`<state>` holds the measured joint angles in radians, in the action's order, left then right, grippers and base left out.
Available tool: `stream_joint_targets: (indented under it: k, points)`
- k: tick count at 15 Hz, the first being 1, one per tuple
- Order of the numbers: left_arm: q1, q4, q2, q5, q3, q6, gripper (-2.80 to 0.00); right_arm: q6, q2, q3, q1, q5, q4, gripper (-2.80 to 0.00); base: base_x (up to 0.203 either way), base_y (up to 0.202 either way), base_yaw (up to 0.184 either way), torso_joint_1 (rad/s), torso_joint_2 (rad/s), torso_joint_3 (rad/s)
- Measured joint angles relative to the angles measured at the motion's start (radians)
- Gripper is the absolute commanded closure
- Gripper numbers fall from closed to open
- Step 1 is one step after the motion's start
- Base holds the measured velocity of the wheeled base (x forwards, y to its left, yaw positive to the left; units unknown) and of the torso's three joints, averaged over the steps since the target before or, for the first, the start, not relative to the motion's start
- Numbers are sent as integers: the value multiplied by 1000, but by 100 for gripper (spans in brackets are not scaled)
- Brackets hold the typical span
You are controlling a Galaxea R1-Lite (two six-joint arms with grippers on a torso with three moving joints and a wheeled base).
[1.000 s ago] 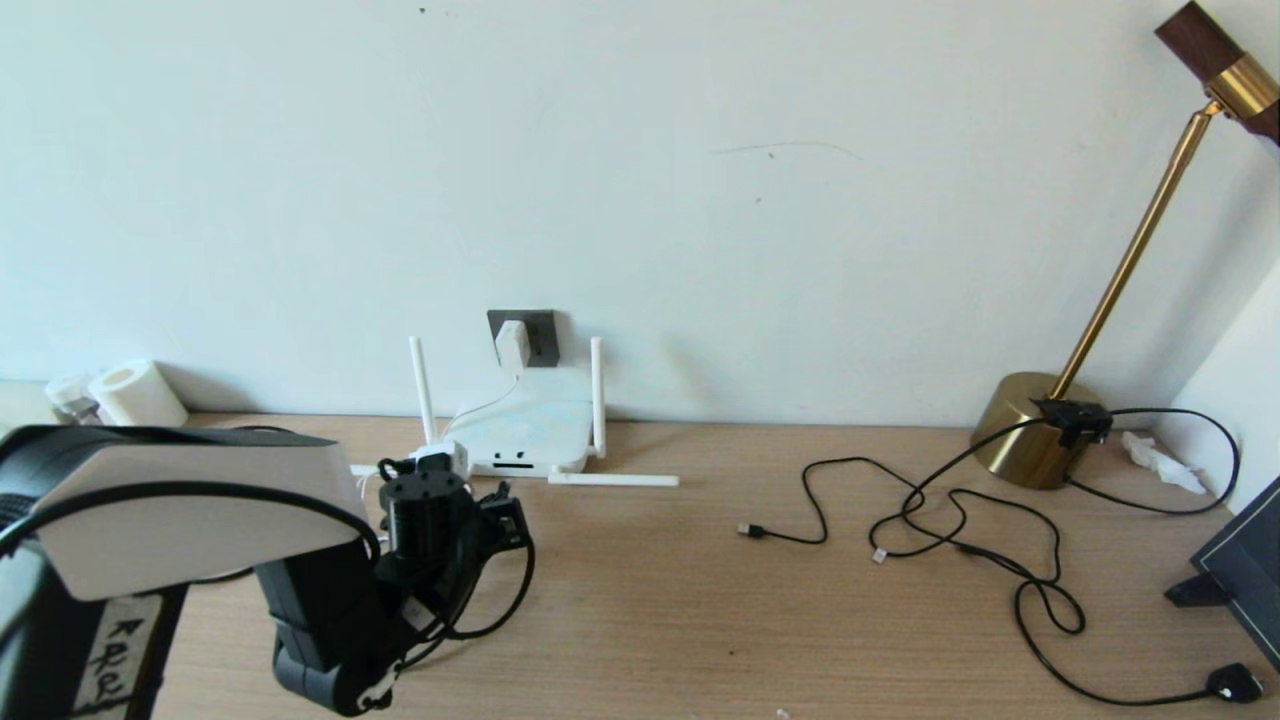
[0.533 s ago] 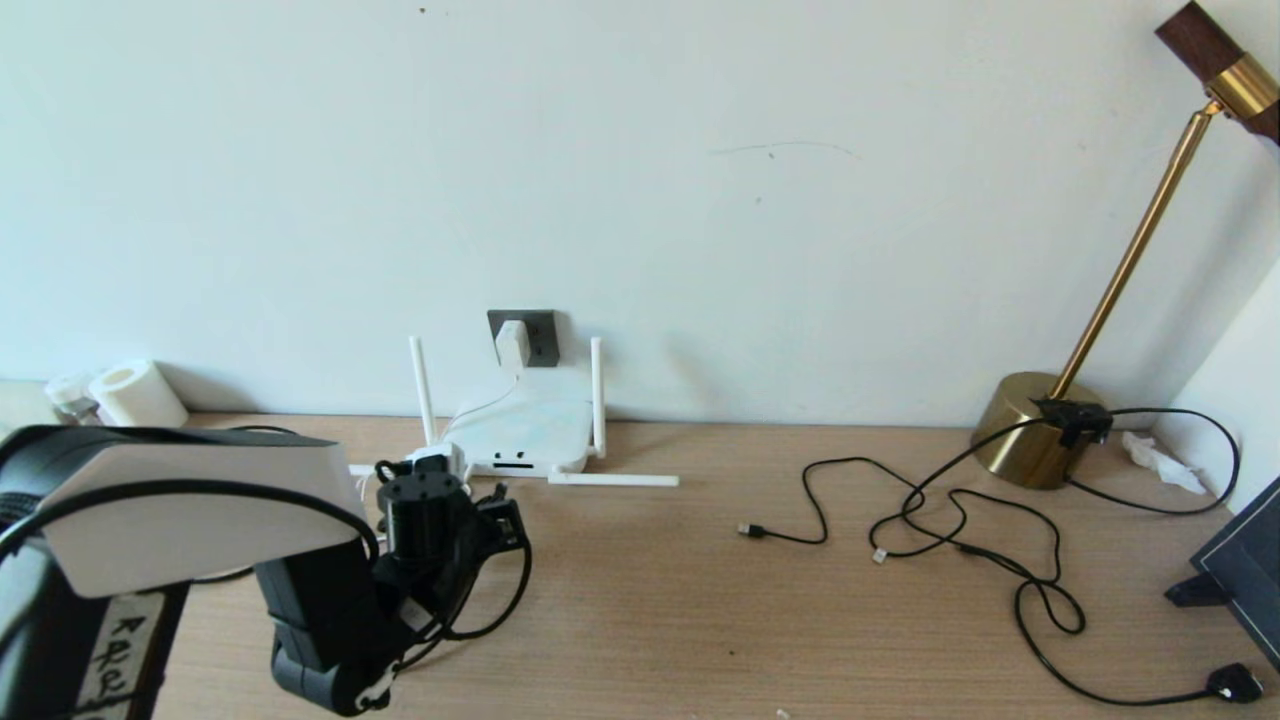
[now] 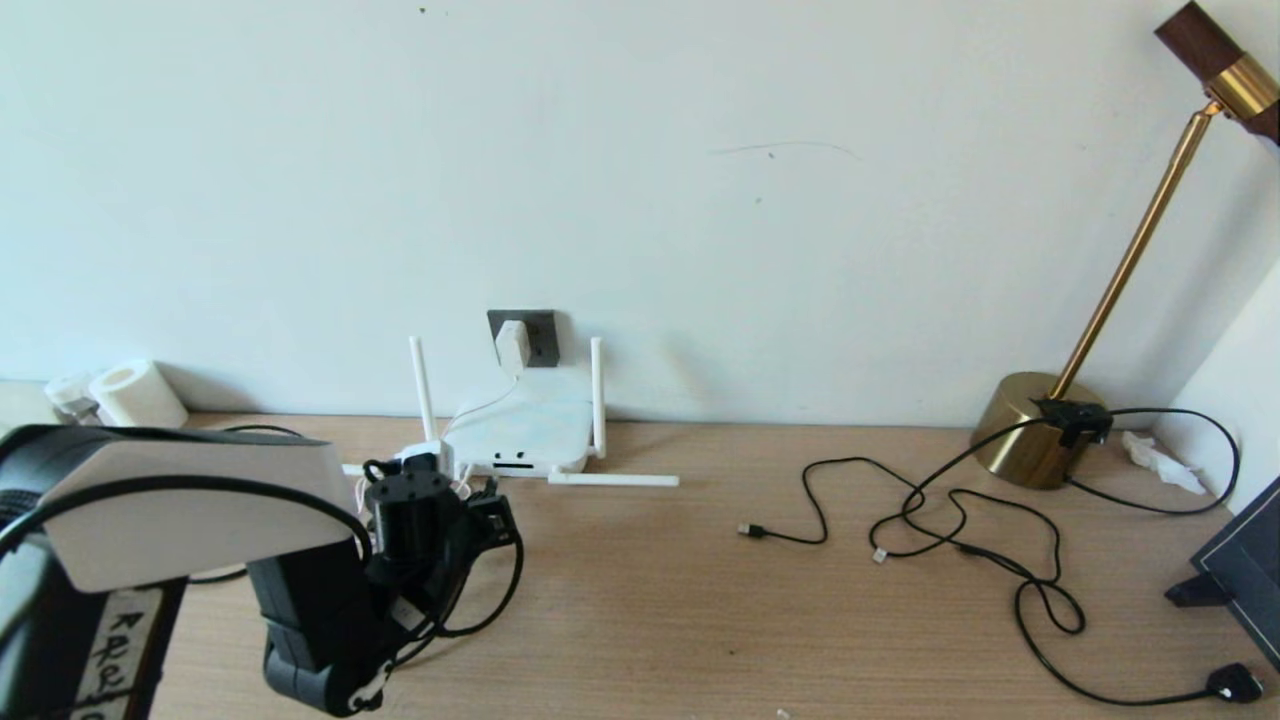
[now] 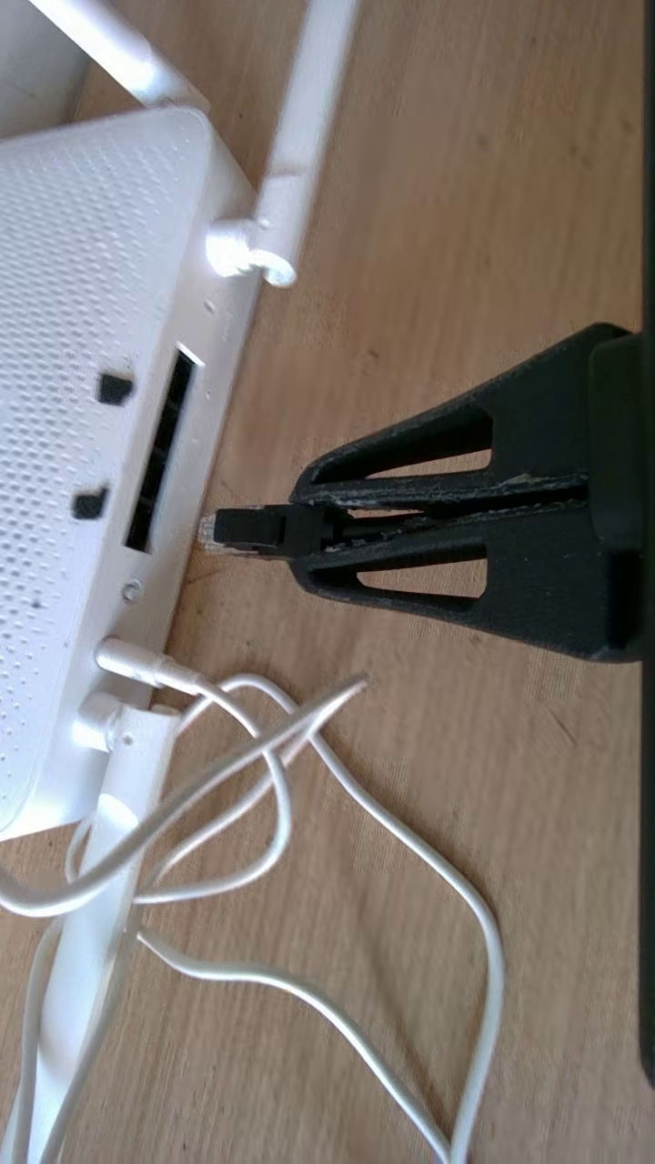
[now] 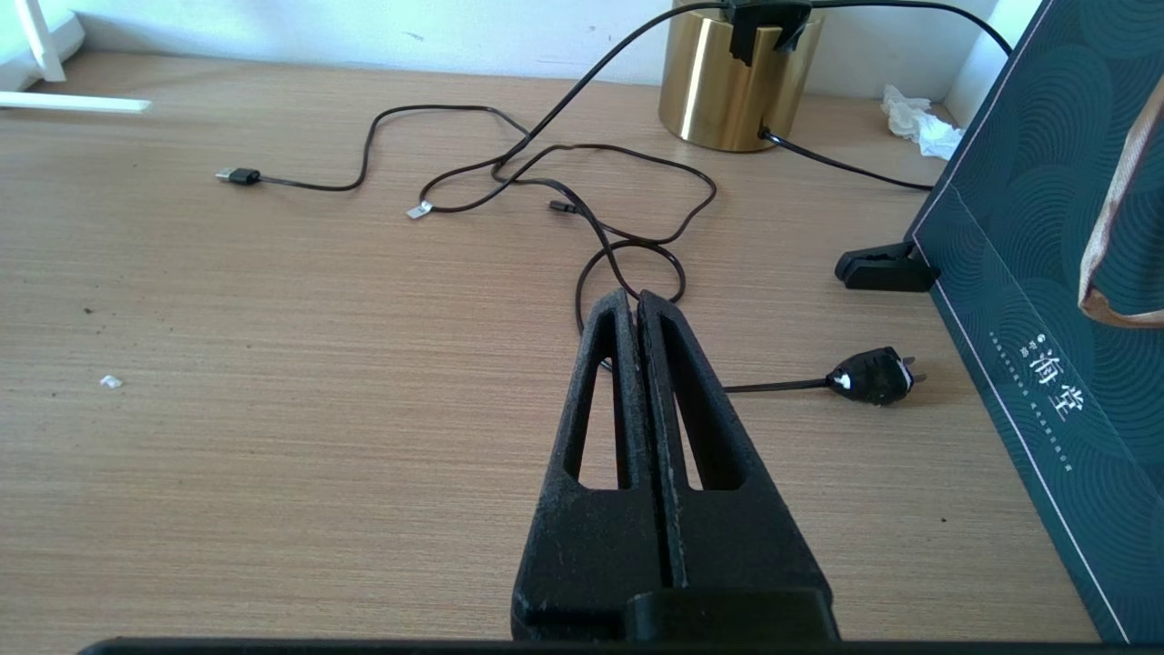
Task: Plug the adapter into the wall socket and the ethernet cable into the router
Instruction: Align cable and router interface
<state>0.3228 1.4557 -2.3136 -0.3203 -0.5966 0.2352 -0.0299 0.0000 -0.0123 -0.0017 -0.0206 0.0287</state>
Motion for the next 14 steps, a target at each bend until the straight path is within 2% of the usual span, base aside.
stream_joint_targets:
  k: [4, 6, 8, 14]
  points:
    - [-11, 36, 6, 13, 30, -63, 0, 0, 0, 0, 0, 0, 0, 0, 0, 0, 0, 0, 0, 0]
    - [-16, 47, 5, 43, 37, -88, 0, 0, 0, 0, 0, 0, 0, 0, 0, 0, 0, 0, 0, 0]
    - [-29, 49, 2, 76, 38, -92, 0, 0, 0, 0, 0, 0, 0, 0, 0, 0, 0, 0, 0, 0]
    - [-59, 49, -3, 102, 26, -92, 0, 0, 0, 0, 0, -1, 0, 0, 0, 0, 0, 0, 0, 0]
